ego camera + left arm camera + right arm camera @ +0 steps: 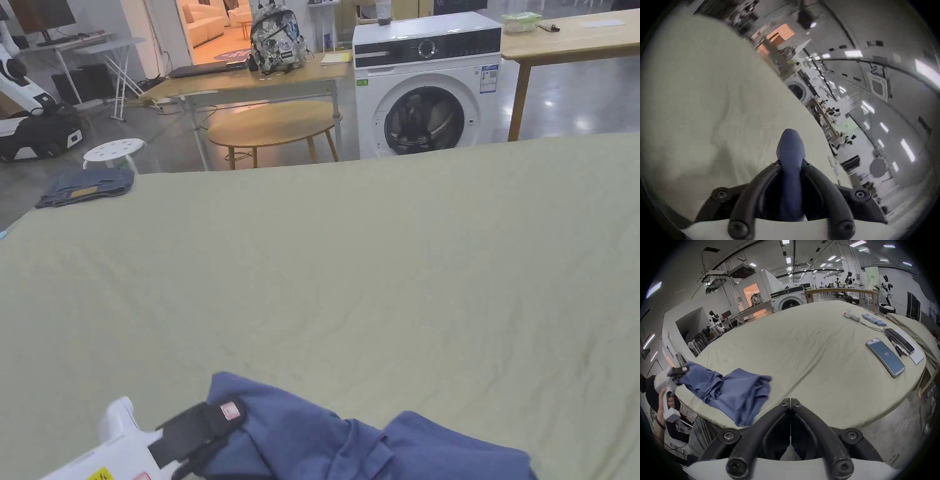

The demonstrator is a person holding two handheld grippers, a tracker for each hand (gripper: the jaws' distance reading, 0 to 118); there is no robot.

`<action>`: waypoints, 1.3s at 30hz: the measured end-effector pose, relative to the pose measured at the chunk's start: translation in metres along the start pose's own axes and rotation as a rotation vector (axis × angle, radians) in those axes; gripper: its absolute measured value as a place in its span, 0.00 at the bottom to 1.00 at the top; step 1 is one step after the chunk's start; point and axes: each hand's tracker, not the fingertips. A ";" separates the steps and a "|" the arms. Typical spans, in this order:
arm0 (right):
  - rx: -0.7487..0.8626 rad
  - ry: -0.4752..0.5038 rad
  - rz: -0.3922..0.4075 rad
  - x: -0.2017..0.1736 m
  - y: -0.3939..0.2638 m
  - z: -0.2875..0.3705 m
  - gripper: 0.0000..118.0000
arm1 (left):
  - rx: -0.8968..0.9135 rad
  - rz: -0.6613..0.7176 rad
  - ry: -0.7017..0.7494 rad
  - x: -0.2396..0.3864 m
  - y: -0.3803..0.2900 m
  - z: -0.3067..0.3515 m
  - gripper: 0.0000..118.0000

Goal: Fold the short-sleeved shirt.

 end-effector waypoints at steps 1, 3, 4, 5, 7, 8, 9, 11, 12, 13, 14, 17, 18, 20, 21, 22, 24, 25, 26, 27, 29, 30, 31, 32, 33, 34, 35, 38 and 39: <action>0.000 0.003 -0.004 0.000 0.000 0.000 0.00 | -0.008 -0.057 0.008 0.014 0.004 0.002 0.09; 0.001 0.017 -0.013 -0.002 0.002 -0.002 0.00 | -0.067 -0.246 0.067 0.055 -0.004 -0.010 0.09; 0.002 0.020 -0.013 -0.003 0.002 -0.002 0.00 | -0.115 -0.311 0.094 0.068 -0.012 -0.018 0.09; 0.003 0.024 -0.010 -0.005 0.003 -0.002 0.00 | -0.147 -0.362 0.096 0.078 -0.028 -0.036 0.09; 0.007 0.027 0.006 -0.010 0.002 0.001 0.00 | -0.217 -0.370 0.047 0.090 -0.054 -0.064 0.09; 0.009 0.030 0.017 -0.012 0.001 0.003 0.00 | -0.259 -0.330 -0.023 0.092 -0.071 -0.083 0.09; 0.011 0.031 0.027 -0.013 0.000 0.005 0.00 | -0.321 -0.319 -0.063 0.093 -0.088 -0.101 0.09; 0.010 0.032 0.033 -0.012 -0.002 0.010 0.00 | -0.413 -0.317 -0.058 0.098 -0.114 -0.130 0.09; 0.010 0.030 0.030 -0.009 -0.005 0.011 0.00 | -0.409 -0.320 -0.085 0.099 -0.124 -0.137 0.11; 0.012 0.023 0.024 -0.007 -0.007 0.012 0.00 | -0.417 -0.324 -0.130 0.097 -0.131 -0.146 0.19; 0.011 0.013 0.015 -0.003 -0.009 0.013 0.00 | -0.447 -0.312 -0.179 0.099 -0.134 -0.153 0.42; 0.001 -0.004 -0.014 0.009 -0.016 0.014 0.00 | -0.446 -0.232 -0.239 0.103 -0.128 -0.154 0.64; -0.002 0.005 -0.029 0.013 -0.018 0.015 0.00 | -0.416 -0.201 -0.286 0.101 -0.122 -0.149 0.59; -0.003 0.010 -0.063 0.014 -0.018 0.018 0.00 | -0.413 -0.136 -0.281 0.093 -0.116 -0.146 0.54; -0.004 0.013 -0.072 0.015 -0.018 0.019 0.00 | -0.397 -0.113 -0.253 0.098 -0.117 -0.139 0.41; -0.006 0.016 -0.076 0.015 -0.018 0.018 0.00 | -0.420 -0.123 -0.241 0.095 -0.120 -0.145 0.19; -0.005 0.017 -0.078 0.014 -0.020 0.016 0.00 | -0.476 -0.156 -0.138 0.087 -0.137 -0.160 0.00; -0.006 0.021 -0.077 0.012 -0.019 0.015 0.00 | -0.523 -0.167 -0.130 0.087 -0.147 -0.166 0.00; -0.009 0.037 -0.075 0.008 -0.018 0.015 0.00 | -0.584 -0.189 -0.142 0.086 -0.160 -0.174 0.00; -0.012 0.057 -0.073 0.003 -0.017 0.013 0.00 | -0.607 -0.223 -0.114 0.087 -0.171 -0.180 0.00; -0.042 0.130 -0.021 -0.011 -0.014 0.006 0.00 | -0.648 -0.256 -0.048 0.085 -0.185 -0.194 0.00; -0.034 0.124 0.021 -0.023 -0.013 0.003 0.00 | -0.620 -0.235 -0.077 0.086 -0.184 -0.192 0.00; -0.033 0.129 0.051 -0.032 -0.010 -0.001 0.00 | -0.602 -0.220 -0.092 0.088 -0.181 -0.191 0.00; -0.043 0.165 0.067 -0.044 -0.005 -0.006 0.00 | -0.593 -0.217 -0.097 0.090 -0.173 -0.186 0.00; -0.050 0.215 0.065 -0.052 -0.001 -0.014 0.00 | -0.545 -0.221 -0.125 0.093 -0.165 -0.174 0.05; -0.056 0.245 0.066 -0.058 0.002 -0.021 0.00 | -0.496 -0.232 -0.152 0.093 -0.157 -0.166 0.16; -0.077 0.276 0.082 -0.068 0.006 -0.032 0.00 | -0.465 -0.233 -0.167 0.092 -0.144 -0.154 0.34; -0.127 0.268 0.180 -0.092 0.016 -0.060 0.00 | -0.405 -0.173 -0.170 0.076 -0.111 -0.122 0.61; -0.162 0.259 0.208 -0.098 0.018 -0.071 0.00 | -0.387 -0.132 -0.157 0.065 -0.100 -0.113 0.67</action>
